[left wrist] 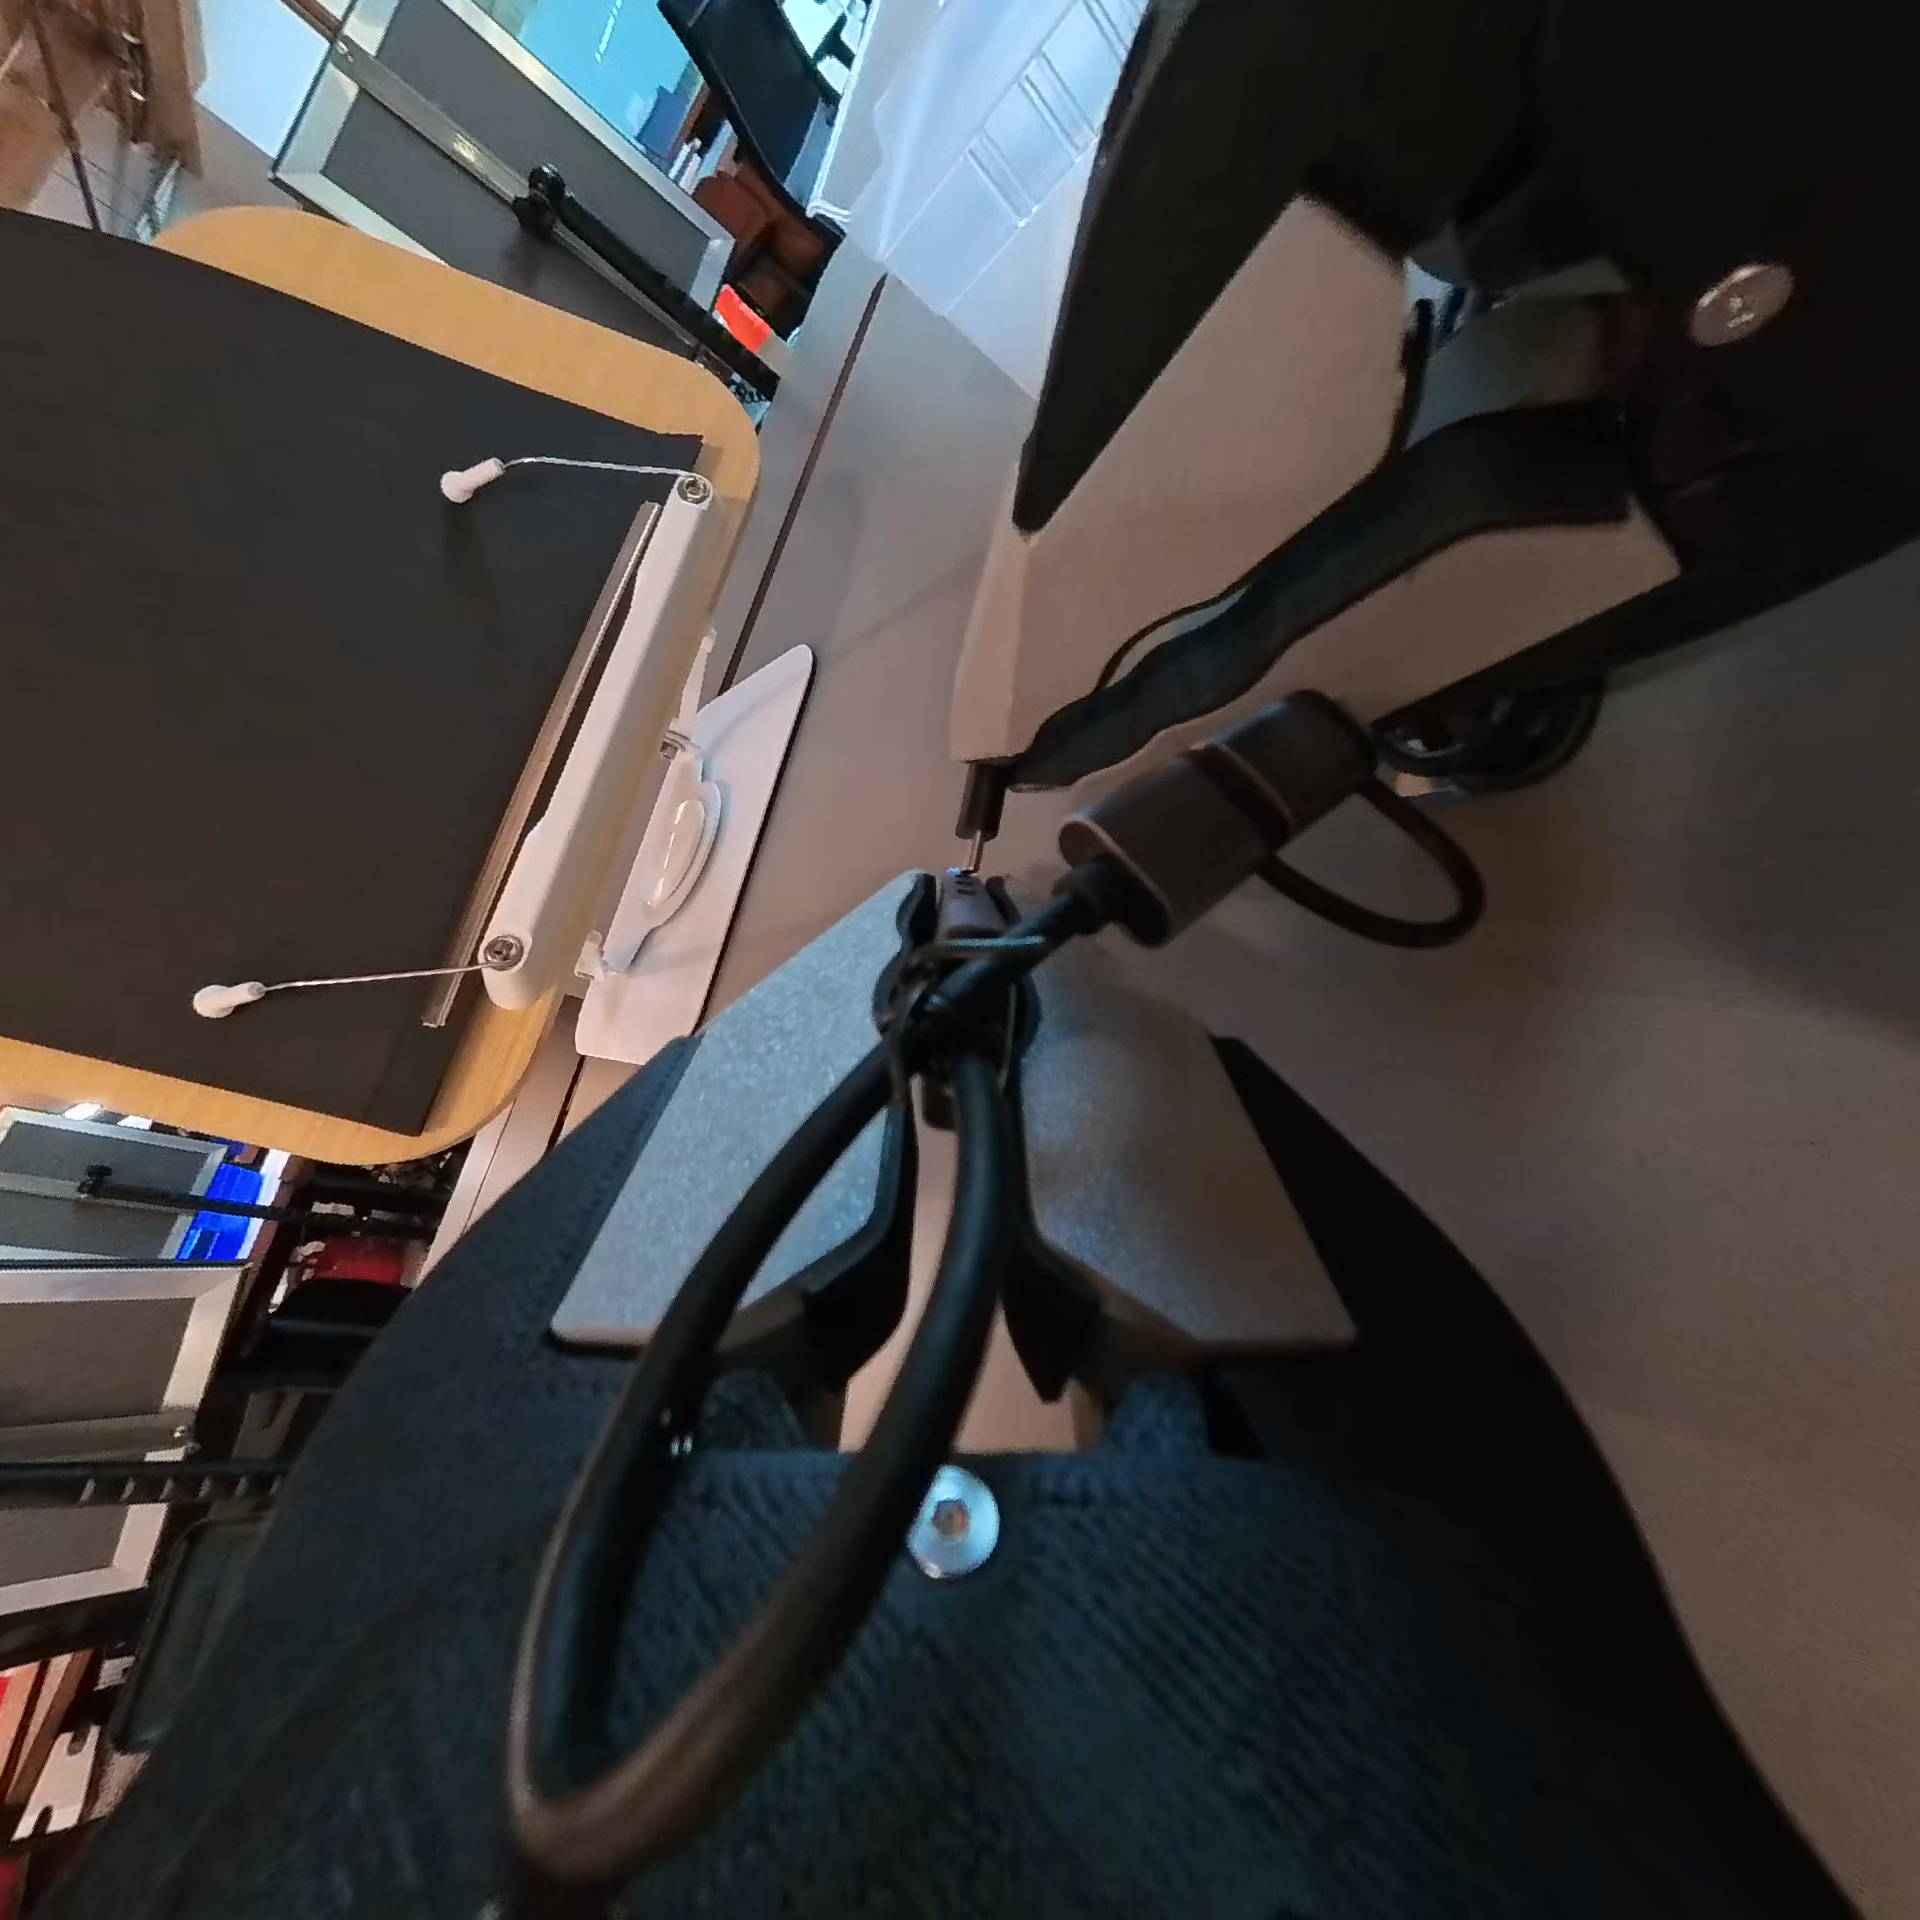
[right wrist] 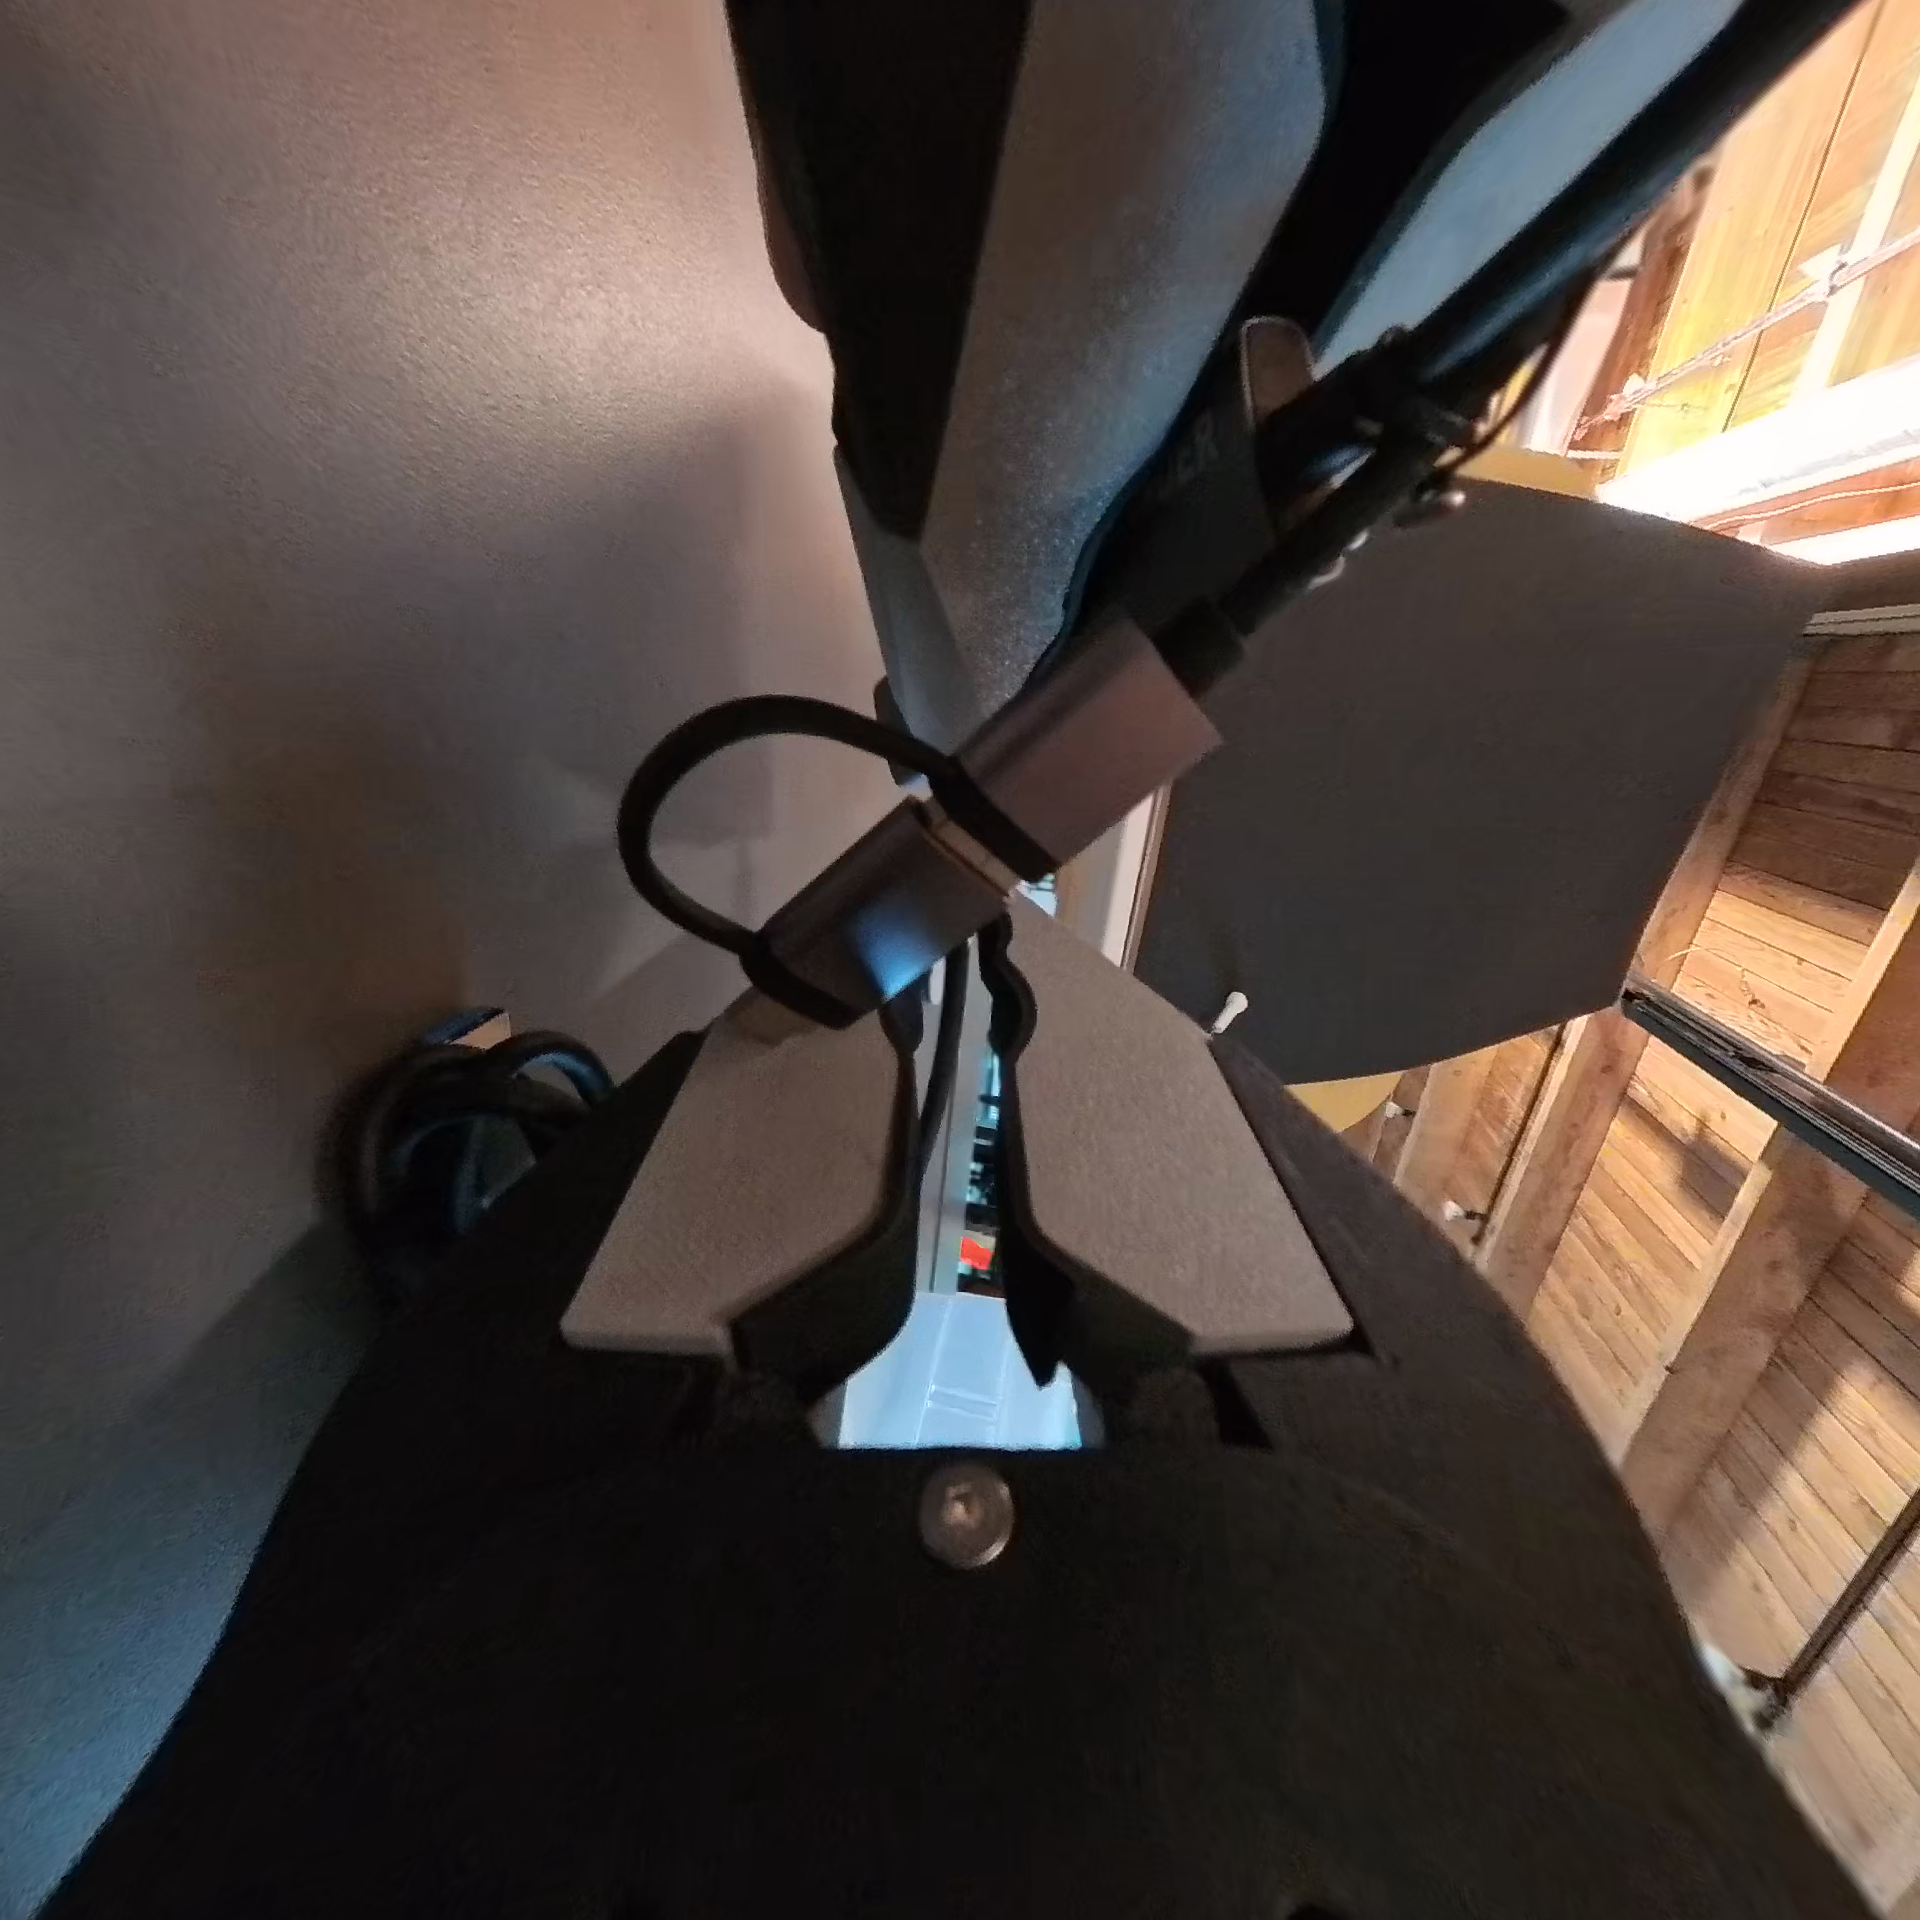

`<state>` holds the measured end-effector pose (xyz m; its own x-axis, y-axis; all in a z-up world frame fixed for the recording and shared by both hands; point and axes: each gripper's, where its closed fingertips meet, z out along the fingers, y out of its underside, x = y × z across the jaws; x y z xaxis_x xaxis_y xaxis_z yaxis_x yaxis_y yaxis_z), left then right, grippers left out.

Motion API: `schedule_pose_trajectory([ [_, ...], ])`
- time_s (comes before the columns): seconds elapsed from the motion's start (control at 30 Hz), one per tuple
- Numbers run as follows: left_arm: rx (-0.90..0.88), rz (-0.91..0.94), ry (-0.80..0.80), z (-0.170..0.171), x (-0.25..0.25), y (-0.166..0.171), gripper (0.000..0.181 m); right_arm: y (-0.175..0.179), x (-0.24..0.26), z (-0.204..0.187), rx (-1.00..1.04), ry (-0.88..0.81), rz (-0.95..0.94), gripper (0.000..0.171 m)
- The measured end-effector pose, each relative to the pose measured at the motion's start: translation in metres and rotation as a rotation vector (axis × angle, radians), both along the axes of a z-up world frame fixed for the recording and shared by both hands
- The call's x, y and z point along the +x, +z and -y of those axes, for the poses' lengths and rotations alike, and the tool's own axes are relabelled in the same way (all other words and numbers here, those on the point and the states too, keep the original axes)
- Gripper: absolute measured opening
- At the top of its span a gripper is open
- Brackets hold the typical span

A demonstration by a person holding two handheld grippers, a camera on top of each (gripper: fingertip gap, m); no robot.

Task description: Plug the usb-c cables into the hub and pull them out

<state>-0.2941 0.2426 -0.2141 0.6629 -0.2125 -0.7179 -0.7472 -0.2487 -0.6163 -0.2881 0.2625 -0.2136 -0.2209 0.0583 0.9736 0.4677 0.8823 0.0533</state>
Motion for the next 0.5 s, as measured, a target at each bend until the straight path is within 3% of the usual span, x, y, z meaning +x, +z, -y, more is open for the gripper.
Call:
schedule_pose_trajectory([
  [0.5,0.002,-0.023,0.012,-0.0009,-0.0002,0.0,0.007,0.0003,-0.0015,0.0005,0.003,-0.039,-0.008,0.004],
])
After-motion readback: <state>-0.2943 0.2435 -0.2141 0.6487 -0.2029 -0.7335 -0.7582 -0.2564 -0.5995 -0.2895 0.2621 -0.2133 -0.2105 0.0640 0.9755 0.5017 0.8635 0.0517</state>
